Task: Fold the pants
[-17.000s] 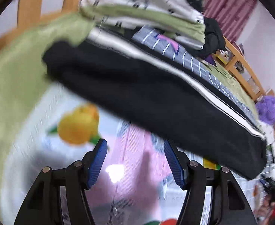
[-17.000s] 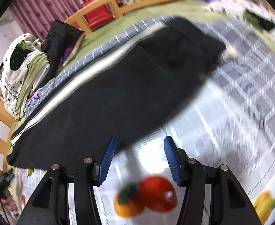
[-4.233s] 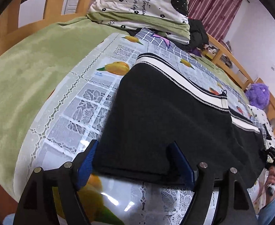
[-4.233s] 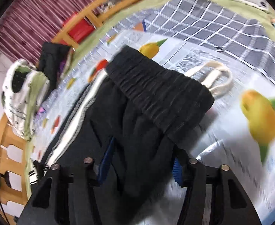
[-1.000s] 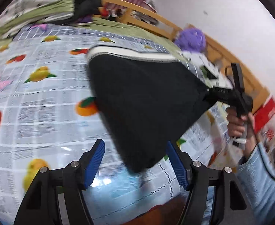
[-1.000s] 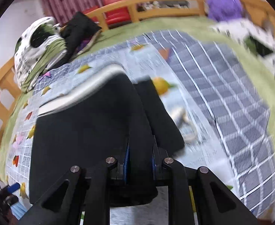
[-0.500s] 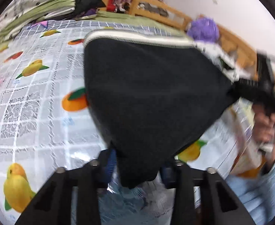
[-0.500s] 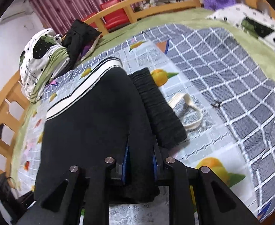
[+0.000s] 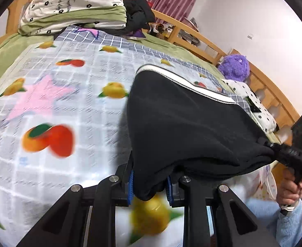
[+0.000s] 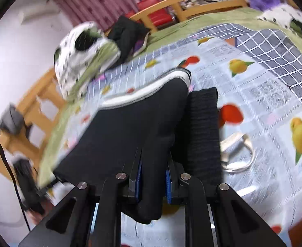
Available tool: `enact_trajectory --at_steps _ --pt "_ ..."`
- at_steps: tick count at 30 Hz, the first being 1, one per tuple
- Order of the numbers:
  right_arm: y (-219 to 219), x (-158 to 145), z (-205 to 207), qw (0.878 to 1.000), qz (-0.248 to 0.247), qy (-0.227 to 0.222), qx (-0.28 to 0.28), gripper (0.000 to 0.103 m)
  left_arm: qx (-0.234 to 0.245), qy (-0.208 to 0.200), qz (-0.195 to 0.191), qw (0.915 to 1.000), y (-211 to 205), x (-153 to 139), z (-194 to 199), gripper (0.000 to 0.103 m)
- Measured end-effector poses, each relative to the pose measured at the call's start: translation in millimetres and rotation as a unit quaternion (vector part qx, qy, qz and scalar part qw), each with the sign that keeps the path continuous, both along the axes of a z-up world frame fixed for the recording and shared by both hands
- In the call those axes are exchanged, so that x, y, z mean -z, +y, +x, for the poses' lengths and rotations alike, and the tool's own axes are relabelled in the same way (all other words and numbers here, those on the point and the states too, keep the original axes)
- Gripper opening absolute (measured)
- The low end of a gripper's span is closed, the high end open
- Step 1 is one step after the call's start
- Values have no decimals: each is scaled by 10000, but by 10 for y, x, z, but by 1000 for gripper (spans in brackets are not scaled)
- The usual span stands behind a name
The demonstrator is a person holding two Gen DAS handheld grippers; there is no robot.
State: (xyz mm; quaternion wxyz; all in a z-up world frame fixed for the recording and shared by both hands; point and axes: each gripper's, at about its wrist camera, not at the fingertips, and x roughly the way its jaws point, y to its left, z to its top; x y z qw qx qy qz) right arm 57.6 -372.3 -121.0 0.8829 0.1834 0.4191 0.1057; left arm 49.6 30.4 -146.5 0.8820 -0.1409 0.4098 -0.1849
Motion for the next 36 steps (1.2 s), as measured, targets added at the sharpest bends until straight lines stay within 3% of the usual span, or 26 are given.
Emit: enact_trajectory --at_steps 5,9,11,12,15,18,20,21,23,25,27,29,31,33,36 --pt "288 385 -125 9972 -488 567 -79 23 73 162 240 9996 132 203 -219 36" --pt "291 198 -170 9972 -665 321 -83 29 -16 330 -155 9993 355 303 -302 45" --pt "218 35 -153 9971 -754 -32 96 32 -38 302 -310 9991 460 295 -356 52" --pt "178 -34 -90 9966 -787 -160 161 38 -35 273 -288 9992 484 279 -378 53" --pt "130 -82 218 9955 -893 -206 242 40 -26 66 -86 9999 519 193 -419 56" --pt "116 15 668 9960 -840 -54 313 41 -169 -138 77 9997 552 96 -442 57" --pt "97 205 980 9959 -801 274 327 43 -278 -187 44 9994 603 47 -441 58" --pt "104 254 1068 9948 -871 366 368 34 -311 -182 5 9994 631 32 -433 58" --pt "158 178 1050 9944 -1039 96 178 12 -412 -198 -43 9989 689 -4 -444 58" --pt "38 -89 819 9972 -606 -436 88 12 -458 -244 -21 9986 725 -46 -491 58" --pt "-73 -220 675 9965 -469 -669 174 12 -438 -291 -65 9986 737 -65 -512 58" --pt "-83 -127 686 9931 -1023 -504 290 12 -379 -314 -235 9985 711 -66 -511 58" --pt "-72 223 831 9890 -1430 45 386 18 -342 -291 -319 9985 628 -71 -451 58" --pt "-67 238 796 9883 -1431 -146 506 24 -279 -327 -275 9987 503 -129 -401 58" --pt "-75 19 638 9908 -1163 -162 675 25 -159 -548 -59 9984 312 -311 -340 58"
